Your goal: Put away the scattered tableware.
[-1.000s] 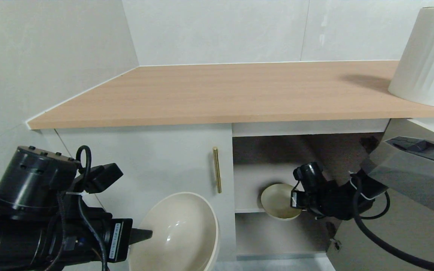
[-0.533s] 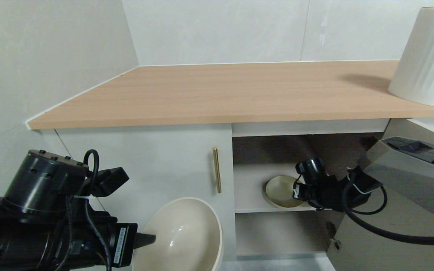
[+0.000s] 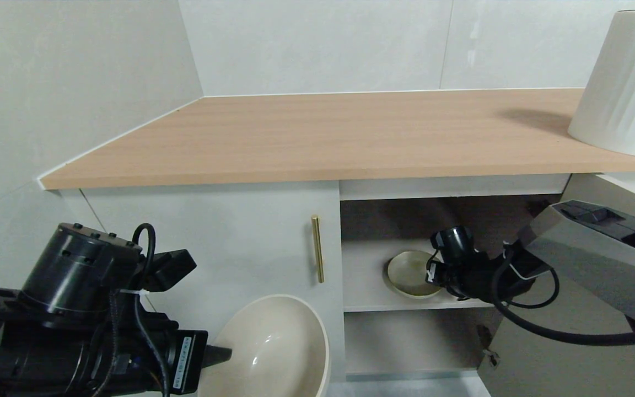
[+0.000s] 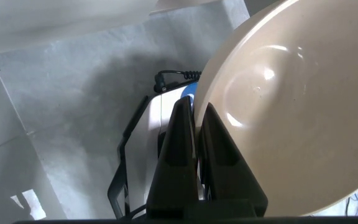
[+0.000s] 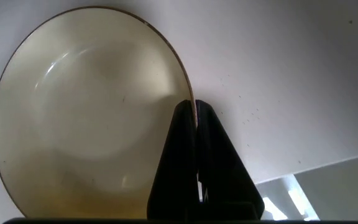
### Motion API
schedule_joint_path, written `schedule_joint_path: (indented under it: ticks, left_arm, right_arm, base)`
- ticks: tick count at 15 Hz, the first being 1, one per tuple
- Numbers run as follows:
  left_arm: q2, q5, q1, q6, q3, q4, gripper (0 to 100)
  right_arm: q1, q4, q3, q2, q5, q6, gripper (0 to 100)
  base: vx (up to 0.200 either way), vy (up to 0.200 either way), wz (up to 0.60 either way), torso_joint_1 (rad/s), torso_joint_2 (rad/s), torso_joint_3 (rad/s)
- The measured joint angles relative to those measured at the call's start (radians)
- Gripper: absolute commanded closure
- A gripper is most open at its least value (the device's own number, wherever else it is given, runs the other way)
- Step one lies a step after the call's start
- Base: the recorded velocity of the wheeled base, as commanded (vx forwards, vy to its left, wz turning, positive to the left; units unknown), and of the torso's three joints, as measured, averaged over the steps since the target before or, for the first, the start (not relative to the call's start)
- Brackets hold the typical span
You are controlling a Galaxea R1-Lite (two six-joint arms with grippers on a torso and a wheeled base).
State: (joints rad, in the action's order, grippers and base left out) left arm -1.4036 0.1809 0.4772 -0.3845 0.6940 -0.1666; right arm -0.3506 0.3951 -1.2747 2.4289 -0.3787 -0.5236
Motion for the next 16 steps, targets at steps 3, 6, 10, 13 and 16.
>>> schedule_joint_path:
  ticks: [3, 6, 10, 13, 16]
  left_arm:
    - [-0.005, 0.0, 0.0, 0.0, -0.001, 0.0, 100]
    - [-0.013, 0.0, 0.0, 0.0, -0.001, 0.001, 100]
    - [-0.056, -0.004, 0.002, -0.089, -0.007, 0.067, 100]
    - [-0.124, -0.07, 0.024, -0.194, -0.005, 0.109, 100]
    - [-0.234, -0.249, 0.085, -0.231, -0.003, 0.119, 100]
  right_arm:
    - [0.001, -0.002, -0.013, 0.006, 0.0, 0.001, 0]
    - [0.001, -0.002, -0.021, 0.008, 0.0, 0.001, 0]
    - [-0.003, -0.004, -0.003, -0.016, 0.001, 0.0, 0]
    - [-0.075, -0.028, 0.092, -0.104, 0.017, 0.027, 0]
    - [-0.189, -0.044, 0.227, -0.224, 0.093, 0.099, 0]
  base:
    - [0.0, 0.0, 0.0, 0.0, 0.0, 0.0]
    - [0.0, 0.0, 0.0, 0.0, 0.0, 0.0]
    - [0.0, 0.0, 0.0, 0.0, 0.0, 0.0]
    - [0.0, 0.0, 0.0, 0.0, 0.0, 0.0]
    - [0.0, 0.0, 0.0, 0.0, 0.0, 0.0]
